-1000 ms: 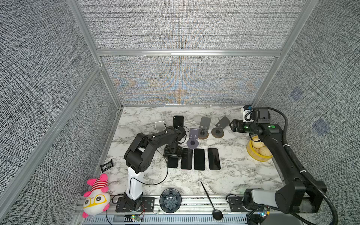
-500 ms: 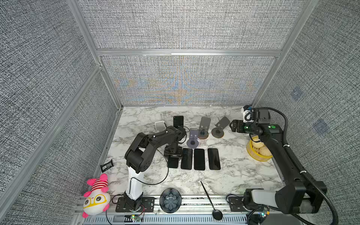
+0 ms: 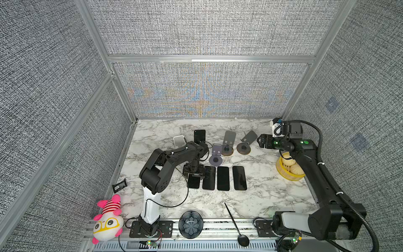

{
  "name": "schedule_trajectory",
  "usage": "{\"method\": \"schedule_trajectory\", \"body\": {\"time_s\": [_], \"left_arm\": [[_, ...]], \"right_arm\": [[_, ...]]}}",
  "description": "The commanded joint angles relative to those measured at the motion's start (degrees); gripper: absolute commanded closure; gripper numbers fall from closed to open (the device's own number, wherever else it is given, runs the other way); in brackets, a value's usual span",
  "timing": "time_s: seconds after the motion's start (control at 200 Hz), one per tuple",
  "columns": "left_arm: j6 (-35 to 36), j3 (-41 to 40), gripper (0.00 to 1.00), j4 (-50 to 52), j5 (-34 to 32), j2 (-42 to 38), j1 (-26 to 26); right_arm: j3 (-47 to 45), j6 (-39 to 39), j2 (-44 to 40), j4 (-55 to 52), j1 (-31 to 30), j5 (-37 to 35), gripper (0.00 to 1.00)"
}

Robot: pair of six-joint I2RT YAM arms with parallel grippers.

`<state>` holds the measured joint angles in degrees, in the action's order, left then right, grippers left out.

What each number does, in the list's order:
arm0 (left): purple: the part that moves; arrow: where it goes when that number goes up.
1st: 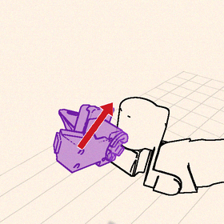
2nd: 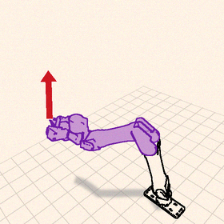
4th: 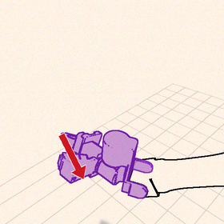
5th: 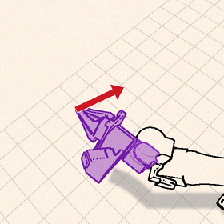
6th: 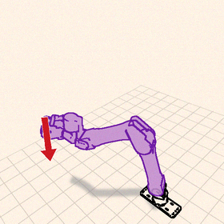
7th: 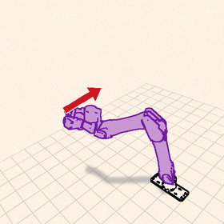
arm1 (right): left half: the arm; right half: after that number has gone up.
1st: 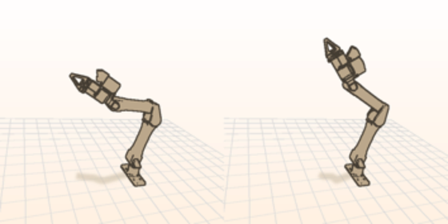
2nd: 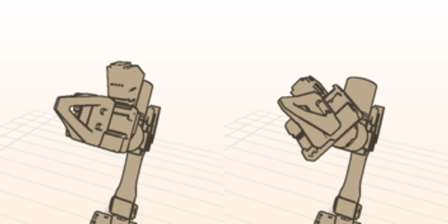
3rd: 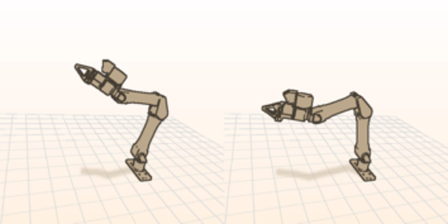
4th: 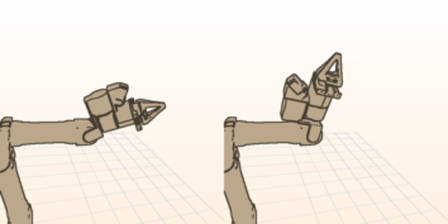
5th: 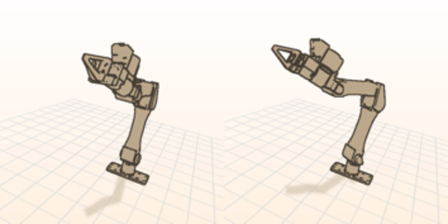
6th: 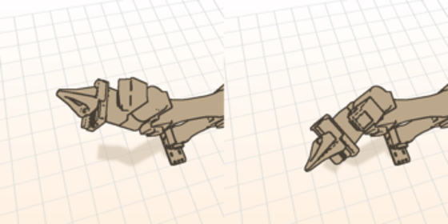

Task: Remove the phone from the phone stand
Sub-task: Place the phone at the center of the table, then remove the phone from the phone stand.

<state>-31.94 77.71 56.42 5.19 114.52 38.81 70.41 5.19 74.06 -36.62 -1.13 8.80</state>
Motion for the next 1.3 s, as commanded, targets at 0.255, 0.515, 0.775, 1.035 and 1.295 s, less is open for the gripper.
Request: {"method": "schedule_trajectory", "body": {"time_s": [0.255,0.515,0.775,1.035,1.295], "left_arm": [[-0.8,2.6,0.16,3.3,-4.2,-6.3,0.1],[-0.5,5.1,0.17,5.5,-5.2,-11.0,0.3],[-0.7,7.8,0.17,2.0,-9.4,-14.0,0.3],[-4.3,9.2,0.10,-11.8,-17.9,-13.2,0.5],[-3.4,11.8,0.02,-19.7,-29.3,-9.3,1.7]], "right_arm": [[0.0,-0.3,-0.5,0.8,0.0,-0.2,0.13],[-0.8,-0.2,-1.5,0.8,0.0,-0.5,0.13],[-0.9,-0.3,-1.0,1.5,0.0,-0.5,0.13],[-0.9,-0.3,-1.1,1.3,0.0,-0.4,0.12],[-0.9,-0.2,-1.8,1.2,0.0,-0.8,0.13]]}}
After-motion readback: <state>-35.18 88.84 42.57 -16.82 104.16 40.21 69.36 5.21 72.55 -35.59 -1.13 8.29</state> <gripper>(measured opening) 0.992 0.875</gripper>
